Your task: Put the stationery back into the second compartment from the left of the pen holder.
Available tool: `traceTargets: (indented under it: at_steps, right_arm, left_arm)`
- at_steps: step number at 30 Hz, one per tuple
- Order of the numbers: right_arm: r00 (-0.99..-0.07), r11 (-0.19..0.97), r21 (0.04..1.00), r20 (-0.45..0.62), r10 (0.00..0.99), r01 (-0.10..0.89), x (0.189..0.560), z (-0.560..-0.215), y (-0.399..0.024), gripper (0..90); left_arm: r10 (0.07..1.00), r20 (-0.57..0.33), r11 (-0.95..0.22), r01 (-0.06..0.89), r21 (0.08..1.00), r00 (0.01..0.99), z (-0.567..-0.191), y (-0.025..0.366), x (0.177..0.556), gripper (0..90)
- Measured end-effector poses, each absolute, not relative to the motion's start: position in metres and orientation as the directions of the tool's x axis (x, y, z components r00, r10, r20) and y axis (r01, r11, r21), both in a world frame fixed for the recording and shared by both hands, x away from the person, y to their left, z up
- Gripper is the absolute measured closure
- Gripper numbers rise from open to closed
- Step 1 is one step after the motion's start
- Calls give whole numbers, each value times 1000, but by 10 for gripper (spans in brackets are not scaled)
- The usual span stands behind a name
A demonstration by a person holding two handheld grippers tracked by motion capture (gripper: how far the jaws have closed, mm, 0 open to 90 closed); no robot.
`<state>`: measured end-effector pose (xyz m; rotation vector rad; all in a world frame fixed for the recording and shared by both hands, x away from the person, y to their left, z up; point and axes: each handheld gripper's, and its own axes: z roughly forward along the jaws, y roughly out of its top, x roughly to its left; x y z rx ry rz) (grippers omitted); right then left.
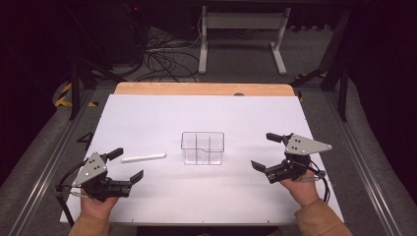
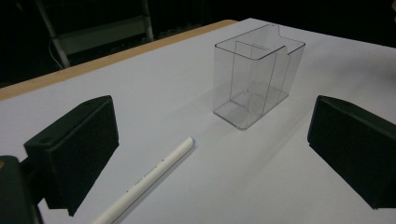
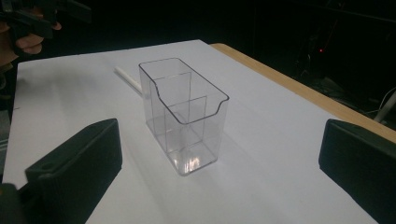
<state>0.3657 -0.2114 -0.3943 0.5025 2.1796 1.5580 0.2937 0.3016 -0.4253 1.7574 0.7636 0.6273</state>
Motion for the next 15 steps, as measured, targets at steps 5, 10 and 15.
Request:
traceTargets:
  at_steps: [5, 10, 15]
  right_arm:
    - [-835, 294, 953, -97, 542, 80, 357, -415, -221, 4]
    - [-821, 300, 947, -79, 566, 116, 352, -438, -230, 6]
    - [-807, 282, 949, -53, 588, 143, 349, -451, -237, 6]
  left_arm:
    - [748, 52, -229, 185, 956, 661, -420, 303, 296, 27]
    - [743, 46, -231, 191, 954, 668, -417, 303, 300, 28]
    - [734, 59, -255, 195, 947, 676, -411, 303, 309, 28]
